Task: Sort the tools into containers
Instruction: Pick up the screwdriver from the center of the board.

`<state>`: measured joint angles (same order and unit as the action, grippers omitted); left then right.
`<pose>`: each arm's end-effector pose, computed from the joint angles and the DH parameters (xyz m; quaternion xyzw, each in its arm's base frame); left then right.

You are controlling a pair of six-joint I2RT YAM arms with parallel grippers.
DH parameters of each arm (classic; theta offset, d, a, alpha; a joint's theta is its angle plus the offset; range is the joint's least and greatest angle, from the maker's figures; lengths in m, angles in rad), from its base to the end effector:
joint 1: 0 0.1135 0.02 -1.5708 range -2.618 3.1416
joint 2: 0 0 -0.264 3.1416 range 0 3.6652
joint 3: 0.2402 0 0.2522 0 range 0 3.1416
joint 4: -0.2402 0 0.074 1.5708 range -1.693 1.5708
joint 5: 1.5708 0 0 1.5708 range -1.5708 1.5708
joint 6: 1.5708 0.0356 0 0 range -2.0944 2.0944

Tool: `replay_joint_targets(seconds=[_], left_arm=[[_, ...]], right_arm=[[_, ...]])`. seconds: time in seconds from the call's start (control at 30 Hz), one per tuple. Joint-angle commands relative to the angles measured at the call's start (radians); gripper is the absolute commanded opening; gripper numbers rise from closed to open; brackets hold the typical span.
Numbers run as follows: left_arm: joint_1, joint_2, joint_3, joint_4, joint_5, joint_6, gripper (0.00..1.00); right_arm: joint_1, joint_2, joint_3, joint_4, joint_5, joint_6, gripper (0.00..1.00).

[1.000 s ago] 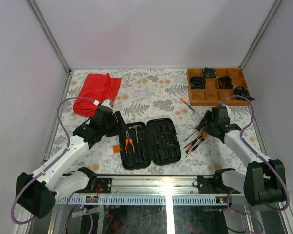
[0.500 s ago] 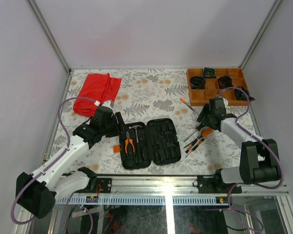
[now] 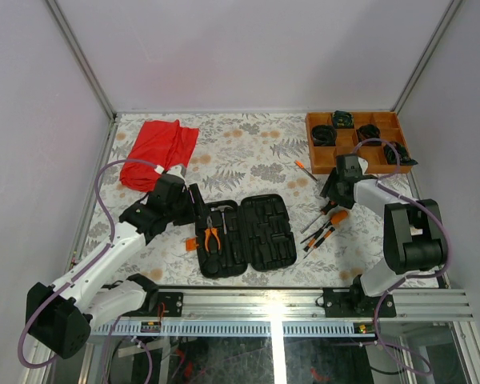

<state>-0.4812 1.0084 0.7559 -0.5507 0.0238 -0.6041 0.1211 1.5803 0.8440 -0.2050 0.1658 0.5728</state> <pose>0.1836 -0.0968 0.2549 -0.0525 0.9257 -0.2028 0.3149 0.3070 0.0314 0.1692 0.2372 0.9178 0.0309 0.3169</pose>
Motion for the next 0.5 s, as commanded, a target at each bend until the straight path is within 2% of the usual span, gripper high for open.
replay_joint_targets(seconds=[0.0,0.17,0.47], left_arm=[[0.006,-0.002,0.007,0.012,0.014,0.020,0.56],[0.006,0.000,0.007,0.014,0.015,0.020,0.57],[0.006,0.001,0.008,0.014,0.019,0.020,0.56]], right_arm=[[-0.006,0.054,0.056,-0.010,0.009,-0.004,0.64],[-0.006,0.113,0.058,-0.004,-0.008,-0.003,0.59],[-0.006,0.065,0.054,0.000,-0.031,0.025,0.36]])
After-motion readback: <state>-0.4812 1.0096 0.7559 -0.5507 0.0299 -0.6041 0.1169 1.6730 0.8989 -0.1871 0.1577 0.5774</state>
